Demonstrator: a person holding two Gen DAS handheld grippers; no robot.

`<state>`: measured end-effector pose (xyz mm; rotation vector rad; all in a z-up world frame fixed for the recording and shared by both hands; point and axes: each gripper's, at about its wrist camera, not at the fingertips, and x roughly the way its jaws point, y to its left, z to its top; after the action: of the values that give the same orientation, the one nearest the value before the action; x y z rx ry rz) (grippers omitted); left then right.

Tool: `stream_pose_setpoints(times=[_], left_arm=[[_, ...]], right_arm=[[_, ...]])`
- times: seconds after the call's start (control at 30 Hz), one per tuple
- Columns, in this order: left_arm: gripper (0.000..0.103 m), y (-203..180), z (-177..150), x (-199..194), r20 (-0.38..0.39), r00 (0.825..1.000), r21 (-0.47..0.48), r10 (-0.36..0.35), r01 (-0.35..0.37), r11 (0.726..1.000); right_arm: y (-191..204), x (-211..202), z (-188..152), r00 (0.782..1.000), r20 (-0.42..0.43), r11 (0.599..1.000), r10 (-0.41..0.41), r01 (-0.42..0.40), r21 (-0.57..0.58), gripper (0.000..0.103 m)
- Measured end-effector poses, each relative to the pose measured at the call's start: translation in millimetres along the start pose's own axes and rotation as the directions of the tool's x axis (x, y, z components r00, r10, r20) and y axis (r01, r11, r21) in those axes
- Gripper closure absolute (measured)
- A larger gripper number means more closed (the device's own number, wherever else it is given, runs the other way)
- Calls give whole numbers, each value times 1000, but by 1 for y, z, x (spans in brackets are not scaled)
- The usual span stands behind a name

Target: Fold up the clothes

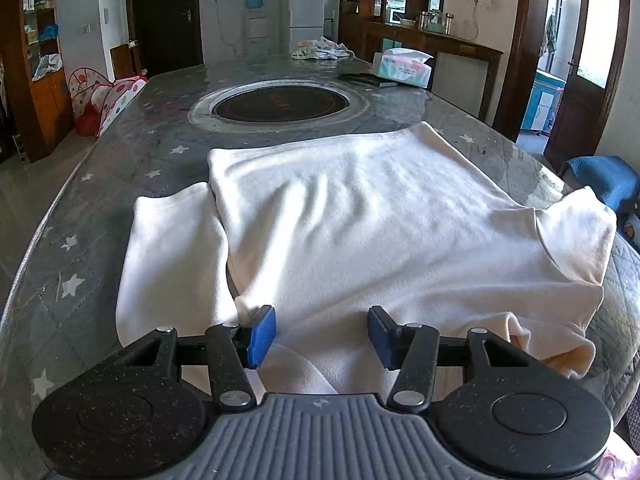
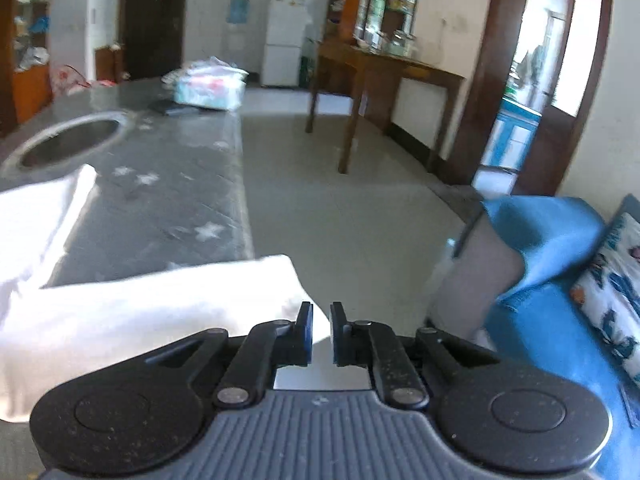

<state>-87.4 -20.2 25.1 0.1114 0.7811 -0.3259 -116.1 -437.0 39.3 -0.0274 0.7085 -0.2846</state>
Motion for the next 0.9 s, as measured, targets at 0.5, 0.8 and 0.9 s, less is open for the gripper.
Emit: stream_pose_setpoints(times=[0.5, 0.8, 0.9], left_arm=[[46, 40, 20, -22, 73, 997, -116, 10, -2, 993], [48, 86, 52, 16, 38, 993, -198, 114, -104, 975], [59, 91, 62, 36, 20, 993, -216, 115, -108, 970]], right_arm=[[61, 16, 5, 970, -44, 968, 239, -242, -70, 68], [62, 18, 6, 973, -53, 971, 227, -230, -66, 60], [64, 19, 6, 973, -55, 971, 225, -228, -67, 60]])
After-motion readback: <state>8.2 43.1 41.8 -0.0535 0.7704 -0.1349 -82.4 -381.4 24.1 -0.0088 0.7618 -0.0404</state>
